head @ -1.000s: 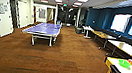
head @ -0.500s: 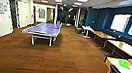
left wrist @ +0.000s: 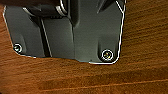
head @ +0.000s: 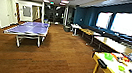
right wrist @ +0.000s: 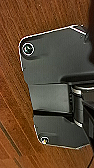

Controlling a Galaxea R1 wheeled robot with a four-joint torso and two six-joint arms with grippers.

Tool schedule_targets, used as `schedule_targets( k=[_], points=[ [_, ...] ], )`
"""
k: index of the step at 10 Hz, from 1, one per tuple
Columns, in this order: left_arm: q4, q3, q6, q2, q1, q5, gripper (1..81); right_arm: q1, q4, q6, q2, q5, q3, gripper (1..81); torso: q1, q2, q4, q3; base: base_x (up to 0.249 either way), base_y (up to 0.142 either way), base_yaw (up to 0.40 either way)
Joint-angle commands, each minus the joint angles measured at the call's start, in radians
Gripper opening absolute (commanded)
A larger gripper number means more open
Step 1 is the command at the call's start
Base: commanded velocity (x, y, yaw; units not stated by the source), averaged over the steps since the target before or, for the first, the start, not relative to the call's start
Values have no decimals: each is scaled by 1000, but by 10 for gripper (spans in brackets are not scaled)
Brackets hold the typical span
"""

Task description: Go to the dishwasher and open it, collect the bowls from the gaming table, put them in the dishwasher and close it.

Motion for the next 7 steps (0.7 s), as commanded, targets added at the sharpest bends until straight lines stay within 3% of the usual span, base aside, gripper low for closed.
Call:
schedule_targets(
  k=[1, 7],
  points=[
    [-4, -3, 6, 0, -50, 46, 811, 57, -4, -1, -1, -43, -1, 811, 0, 0, 0, 0, 0, 0, -371],
    [-2, -3, 6, 0, -50, 46, 811, 57, -4, -1, 1, -43, -1, 811, 0, 0, 0, 0, 0, 0, -372]
  ],
)
